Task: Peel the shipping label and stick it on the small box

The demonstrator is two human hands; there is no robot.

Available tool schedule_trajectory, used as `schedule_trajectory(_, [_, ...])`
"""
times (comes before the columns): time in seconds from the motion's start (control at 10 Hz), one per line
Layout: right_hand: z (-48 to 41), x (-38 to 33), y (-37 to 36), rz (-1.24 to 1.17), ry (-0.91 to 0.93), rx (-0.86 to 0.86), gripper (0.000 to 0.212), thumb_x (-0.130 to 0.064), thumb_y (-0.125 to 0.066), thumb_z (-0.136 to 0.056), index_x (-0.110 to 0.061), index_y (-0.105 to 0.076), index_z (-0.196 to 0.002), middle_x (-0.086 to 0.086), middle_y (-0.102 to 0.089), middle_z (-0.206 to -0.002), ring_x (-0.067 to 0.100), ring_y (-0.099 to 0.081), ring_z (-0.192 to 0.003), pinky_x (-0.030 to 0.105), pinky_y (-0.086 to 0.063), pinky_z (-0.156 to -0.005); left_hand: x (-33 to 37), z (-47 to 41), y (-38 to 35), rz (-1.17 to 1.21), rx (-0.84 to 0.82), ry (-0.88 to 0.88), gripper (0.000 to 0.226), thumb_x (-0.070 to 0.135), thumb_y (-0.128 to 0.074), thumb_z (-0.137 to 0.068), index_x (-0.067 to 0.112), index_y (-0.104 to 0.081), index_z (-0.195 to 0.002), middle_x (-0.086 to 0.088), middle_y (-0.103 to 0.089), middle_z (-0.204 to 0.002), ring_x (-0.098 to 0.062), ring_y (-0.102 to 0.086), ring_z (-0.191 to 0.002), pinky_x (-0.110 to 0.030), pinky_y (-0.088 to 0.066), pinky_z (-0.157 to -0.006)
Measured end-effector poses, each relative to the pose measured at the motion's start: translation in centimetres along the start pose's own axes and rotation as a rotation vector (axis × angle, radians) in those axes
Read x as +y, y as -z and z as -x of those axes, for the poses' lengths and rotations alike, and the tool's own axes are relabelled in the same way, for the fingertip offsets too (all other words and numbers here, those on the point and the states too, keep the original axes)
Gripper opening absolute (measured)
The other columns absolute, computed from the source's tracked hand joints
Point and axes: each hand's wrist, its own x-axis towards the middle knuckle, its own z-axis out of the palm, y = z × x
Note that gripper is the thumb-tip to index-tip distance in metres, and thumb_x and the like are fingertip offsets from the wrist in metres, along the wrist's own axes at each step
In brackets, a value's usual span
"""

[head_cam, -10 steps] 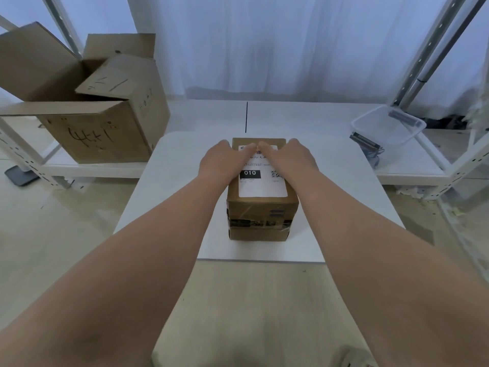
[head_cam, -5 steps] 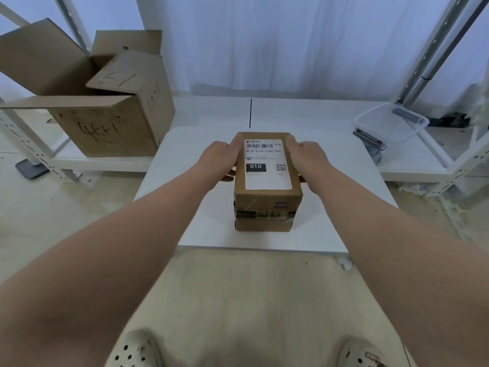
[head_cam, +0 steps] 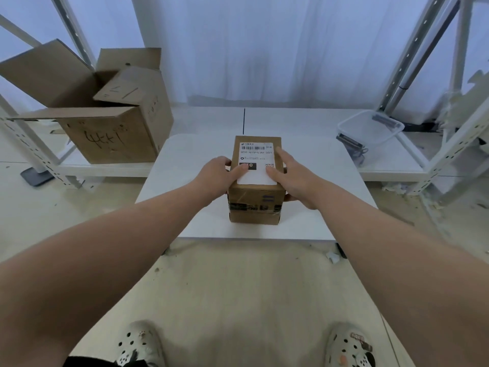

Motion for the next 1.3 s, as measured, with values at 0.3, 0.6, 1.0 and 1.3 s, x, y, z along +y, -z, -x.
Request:
schedule_trajectory(0.3, [0.3,-0.4,-0.1,0.065,-0.019,-0.118,0.097,-0.030,-0.066,-0.087,-0.034,0.007,-0.151,-0.001,-0.043,-0.143,0.024,-0.054,-0.116,0.046,-0.049,-0.098,-0.2,0.6,1.7,0.091,-0.314,0.023,0.043,0.029,-0.067,-0.086,0.014,-0.056,-0.125,-0.002,-0.066,-0.115,-0.014,-0.064,-0.101,-0.021,-0.052,-0.084])
schedule_trajectory(0.6, [0.6,-0.5,0.7,-0.220,-0.079,-0.272,0.099,0.004,-0.057,-0.089,-0.042,0.007,-0.149,0.002,-0.048,-0.142,0.022,-0.055,-0.115,0.037,-0.053,-0.084,-1.2,0.6,3.0,0.175,-0.484,0.032,0.044,0.017,-0.059,-0.092,0.015,-0.048,-0.135,0.002,-0.059,-0.130,-0.013,-0.055,-0.120,-0.019,-0.046,-0.094])
schedule_trajectory(1.0, [-1.4,-2.2,-0.9,-0.400,-0.027,0.011,0.049,0.011,-0.042,-0.088,-0.003,-0.046,-0.135,0.010,-0.060,-0.128,0.019,-0.060,-0.097,0.036,-0.052,-0.091,-0.7,-1.8,3.9,0.219,-0.047,0.029,0.049,0.009,-0.062,-0.085,0.005,-0.048,-0.131,-0.012,-0.063,-0.117,-0.023,-0.062,-0.105,-0.027,-0.051,-0.088])
schedule_trajectory(1.3, [-0.8,-3.9,-1.0,0.087,-0.009,0.278,0.054,-0.014,-0.050,-0.092,-0.007,-0.036,-0.144,0.010,-0.039,-0.149,0.029,-0.036,-0.136,0.038,-0.031,-0.109,0.5,-1.2,4.9,-0.047,0.100,-0.026,0.043,0.017,-0.058,-0.088,0.009,-0.050,-0.130,-0.010,-0.056,-0.119,-0.025,-0.056,-0.100,-0.037,-0.051,-0.092])
